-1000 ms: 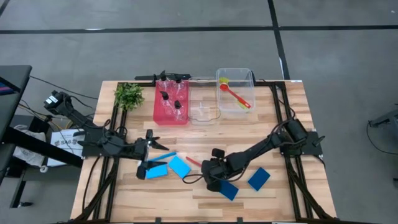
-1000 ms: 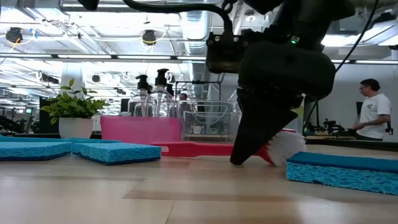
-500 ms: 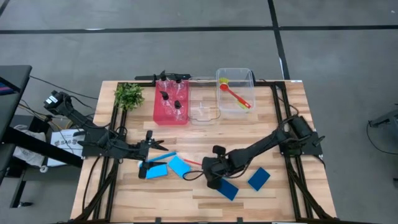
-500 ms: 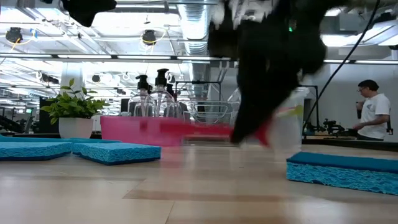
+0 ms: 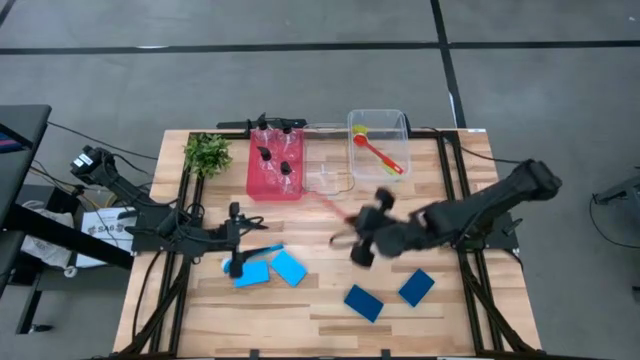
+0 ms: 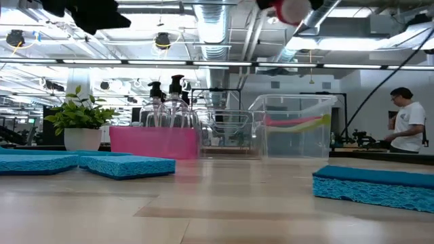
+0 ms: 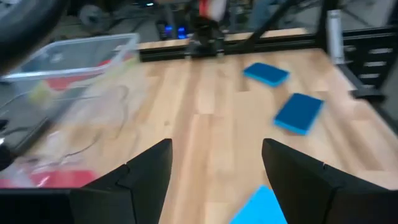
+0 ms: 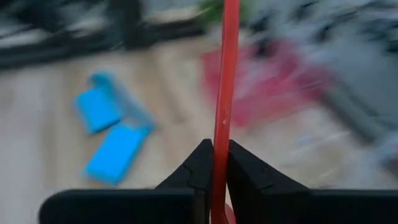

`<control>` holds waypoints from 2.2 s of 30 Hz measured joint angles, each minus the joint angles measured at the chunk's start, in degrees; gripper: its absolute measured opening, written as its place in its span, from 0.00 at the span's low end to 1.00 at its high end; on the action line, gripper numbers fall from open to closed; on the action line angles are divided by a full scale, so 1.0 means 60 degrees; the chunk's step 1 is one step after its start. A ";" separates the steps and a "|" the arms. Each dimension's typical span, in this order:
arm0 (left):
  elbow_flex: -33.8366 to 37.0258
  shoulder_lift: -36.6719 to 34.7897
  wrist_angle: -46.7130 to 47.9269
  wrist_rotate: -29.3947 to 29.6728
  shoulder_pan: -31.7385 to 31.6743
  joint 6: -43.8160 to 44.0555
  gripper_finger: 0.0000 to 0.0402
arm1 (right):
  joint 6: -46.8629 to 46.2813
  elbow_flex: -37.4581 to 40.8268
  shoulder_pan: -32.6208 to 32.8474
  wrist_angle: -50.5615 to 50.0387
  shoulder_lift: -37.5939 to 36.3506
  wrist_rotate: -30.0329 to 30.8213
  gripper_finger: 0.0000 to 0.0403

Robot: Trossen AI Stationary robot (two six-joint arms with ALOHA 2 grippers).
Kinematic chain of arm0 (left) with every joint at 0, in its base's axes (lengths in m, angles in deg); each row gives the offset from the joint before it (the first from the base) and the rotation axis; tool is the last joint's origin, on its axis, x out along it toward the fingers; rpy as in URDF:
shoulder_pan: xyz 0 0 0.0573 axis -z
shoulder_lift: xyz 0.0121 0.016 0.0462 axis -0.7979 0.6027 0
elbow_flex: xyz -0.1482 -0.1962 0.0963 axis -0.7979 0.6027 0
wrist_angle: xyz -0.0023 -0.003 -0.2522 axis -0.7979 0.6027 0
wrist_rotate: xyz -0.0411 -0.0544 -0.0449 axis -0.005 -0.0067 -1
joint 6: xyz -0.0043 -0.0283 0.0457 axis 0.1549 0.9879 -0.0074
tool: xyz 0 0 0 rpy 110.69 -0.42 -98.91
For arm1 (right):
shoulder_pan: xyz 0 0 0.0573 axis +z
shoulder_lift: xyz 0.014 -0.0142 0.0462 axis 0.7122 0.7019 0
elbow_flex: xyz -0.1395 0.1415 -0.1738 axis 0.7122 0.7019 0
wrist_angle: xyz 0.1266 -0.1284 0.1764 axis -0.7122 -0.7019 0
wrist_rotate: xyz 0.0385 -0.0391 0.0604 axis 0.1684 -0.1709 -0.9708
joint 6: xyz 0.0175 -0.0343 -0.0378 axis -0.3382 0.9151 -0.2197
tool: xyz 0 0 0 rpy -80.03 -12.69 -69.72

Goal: Pick & Place Kitchen Sink Supplies
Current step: Put the red dish brush into the right transparent bin, then put the blue dish brush into the right transparent bin

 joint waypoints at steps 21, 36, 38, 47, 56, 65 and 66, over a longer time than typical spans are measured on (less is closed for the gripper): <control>0.0000 0.0000 0.0109 0.0247 0.0000 0.0335 0.62 | -0.1459 0.0000 -0.5541 -0.2496 -0.0665 0.0931 0.03; 0.0000 0.0000 0.0108 0.0226 0.0000 0.0364 0.62 | -0.2547 -0.0004 -0.6279 -0.3115 0.0933 0.0243 0.13; 0.0000 0.0000 0.0106 0.0226 0.0000 0.0364 0.62 | -0.2546 -0.0004 -0.6282 -0.3224 0.0960 0.0249 0.14; 0.0000 0.0000 0.0106 0.0222 0.0000 0.0364 0.62 | -0.1877 -0.0004 -0.6006 -0.3183 0.0363 0.0457 0.14; 0.0000 0.0000 0.0106 0.0103 0.0000 0.0362 0.62 | -0.1784 -0.0007 -0.4240 -0.3202 -0.0764 0.2588 0.14; 0.0000 0.0000 0.0102 -0.0524 0.0000 0.0364 0.62 | -0.1782 -0.0007 -0.1581 -0.3197 -0.0923 0.3680 0.14; 0.0000 0.0000 0.0102 -0.0524 0.0002 0.0364 0.62 | -0.1783 -0.0007 -0.1278 -0.3186 -0.0868 0.3729 0.14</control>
